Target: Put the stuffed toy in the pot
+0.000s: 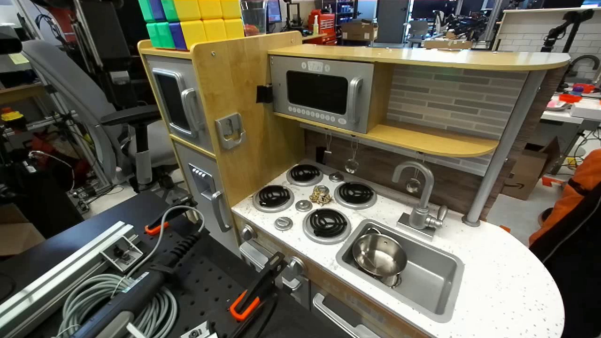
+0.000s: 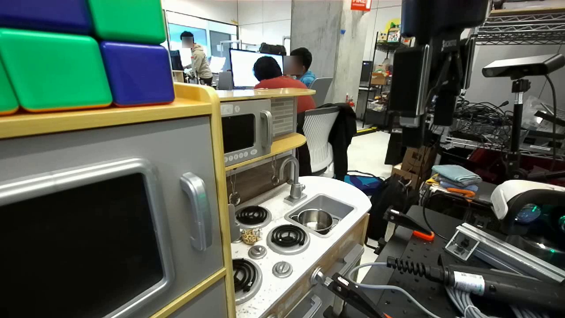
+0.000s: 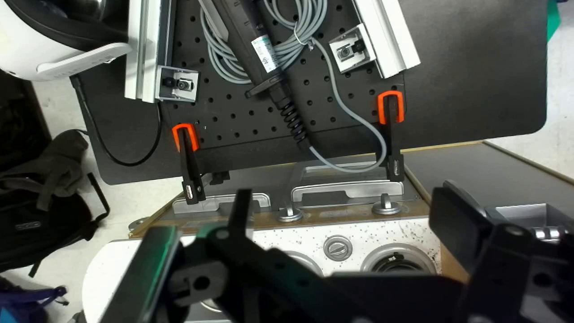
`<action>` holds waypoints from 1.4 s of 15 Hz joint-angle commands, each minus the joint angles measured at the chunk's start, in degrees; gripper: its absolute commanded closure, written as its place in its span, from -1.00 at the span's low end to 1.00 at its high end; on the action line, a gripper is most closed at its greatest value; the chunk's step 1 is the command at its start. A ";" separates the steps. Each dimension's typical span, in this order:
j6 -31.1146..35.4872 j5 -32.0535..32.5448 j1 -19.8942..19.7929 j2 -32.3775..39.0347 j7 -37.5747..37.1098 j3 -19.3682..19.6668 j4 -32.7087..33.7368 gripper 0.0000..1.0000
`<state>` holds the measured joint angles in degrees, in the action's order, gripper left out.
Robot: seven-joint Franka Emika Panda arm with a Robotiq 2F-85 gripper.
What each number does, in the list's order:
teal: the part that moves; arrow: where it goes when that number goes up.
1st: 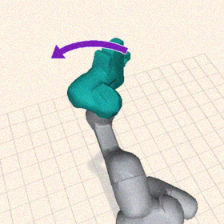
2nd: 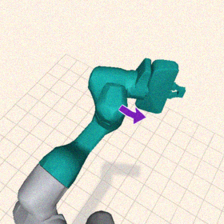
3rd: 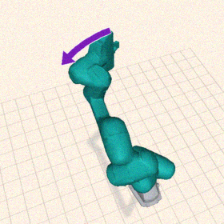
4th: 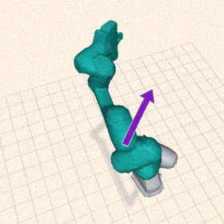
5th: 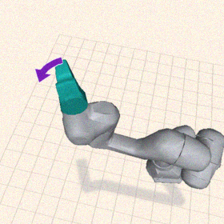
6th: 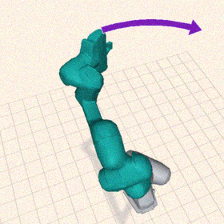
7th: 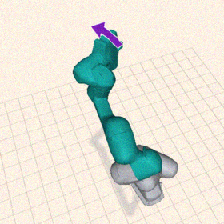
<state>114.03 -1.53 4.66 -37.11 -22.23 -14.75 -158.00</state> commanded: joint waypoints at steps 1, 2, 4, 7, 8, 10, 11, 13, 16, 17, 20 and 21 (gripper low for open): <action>-2.69 -0.04 -0.37 0.51 0.22 1.48 4.32 -1.00; -1.61 -0.81 -1.27 1.07 -0.73 2.35 5.44 -1.00; 0.15 -0.84 -3.75 3.92 -3.19 3.77 8.98 -1.00; 6.96 -1.58 -7.27 10.94 -7.58 5.00 14.43 -1.00; 8.97 -1.66 -8.41 13.78 -9.59 5.06 16.48 -1.00; 12.76 -2.44 -9.68 19.28 -13.22 5.48 19.94 -1.00; 14.40 -2.02 -10.05 22.19 -15.55 5.38 21.39 -1.00; 17.27 0.33 -10.54 27.53 -20.79 5.22 24.10 -1.00; 15.87 -0.37 -8.81 33.79 -25.99 6.80 29.17 -1.00; 16.54 -0.21 -8.07 29.90 -22.99 7.58 24.82 -1.00; 16.51 -0.38 -7.60 33.77 -24.78 8.11 28.01 -1.00; 16.48 -0.39 -7.59 33.96 -24.94 8.16 28.31 -1.00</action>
<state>130.66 -2.08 -5.31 -3.16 -47.09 -8.97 -129.78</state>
